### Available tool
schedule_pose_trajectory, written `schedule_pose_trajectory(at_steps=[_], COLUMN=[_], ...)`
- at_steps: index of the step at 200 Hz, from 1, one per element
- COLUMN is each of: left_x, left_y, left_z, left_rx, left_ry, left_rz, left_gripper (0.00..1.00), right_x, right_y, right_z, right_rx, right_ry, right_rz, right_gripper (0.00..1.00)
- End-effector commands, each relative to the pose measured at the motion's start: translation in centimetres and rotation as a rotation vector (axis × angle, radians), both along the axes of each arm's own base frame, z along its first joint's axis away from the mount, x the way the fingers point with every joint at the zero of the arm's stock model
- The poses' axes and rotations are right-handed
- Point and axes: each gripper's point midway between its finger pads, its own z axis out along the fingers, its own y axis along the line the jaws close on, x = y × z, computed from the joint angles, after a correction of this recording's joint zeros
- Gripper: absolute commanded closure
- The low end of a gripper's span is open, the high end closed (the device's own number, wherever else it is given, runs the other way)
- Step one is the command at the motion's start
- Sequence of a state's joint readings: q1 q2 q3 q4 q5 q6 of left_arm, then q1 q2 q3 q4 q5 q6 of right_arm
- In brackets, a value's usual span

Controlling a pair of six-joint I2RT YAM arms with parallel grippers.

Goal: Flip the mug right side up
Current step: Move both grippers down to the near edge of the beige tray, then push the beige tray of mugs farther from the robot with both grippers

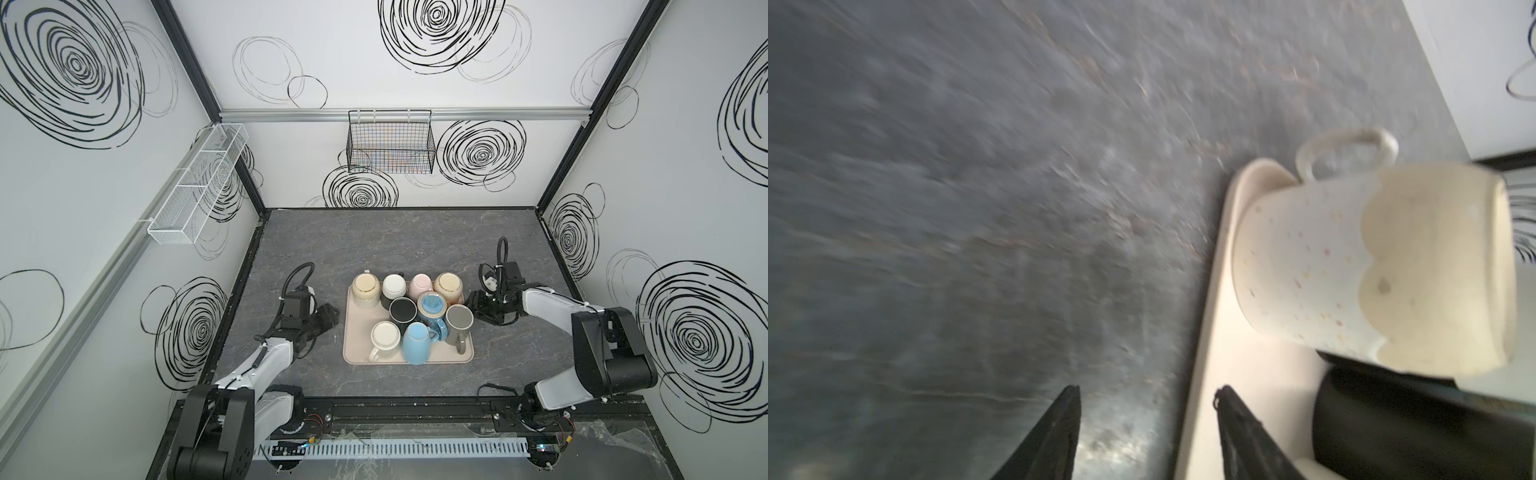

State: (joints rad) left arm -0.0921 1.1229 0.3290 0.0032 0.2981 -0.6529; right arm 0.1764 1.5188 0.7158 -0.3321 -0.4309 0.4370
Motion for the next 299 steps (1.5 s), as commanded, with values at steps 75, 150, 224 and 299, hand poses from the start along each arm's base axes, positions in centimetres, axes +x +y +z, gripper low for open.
schedule_pose_trajectory(at_steps=[75,150,224,299], left_x=[0.1,2.5,8.5,17.8], left_y=[-6.7,-13.5,-20.6,-29.7], left_z=[-0.5,1.6,2.0,1.0], left_rx=[-0.162,-0.341,-0.358,-0.346], left_ry=[-0.001,-0.082,-0.137,-0.190], left_rz=[-0.100,-0.144,-0.172,-0.233], left_gripper=[0.65,0.80,0.85,0.84], right_x=[0.7,6.1,13.4,21.9], right_y=[1.0,-1.1,-9.1,-15.8], right_z=[-1.9,-2.2,-1.6,-1.7], right_rx=[0.034,-0.010,-0.109,-0.200], right_ry=[0.051,0.012,-0.048,-0.109], right_rz=[0.037,-0.030,-0.192,-0.323], right_gripper=[0.52,0.79,0.86,0.86])
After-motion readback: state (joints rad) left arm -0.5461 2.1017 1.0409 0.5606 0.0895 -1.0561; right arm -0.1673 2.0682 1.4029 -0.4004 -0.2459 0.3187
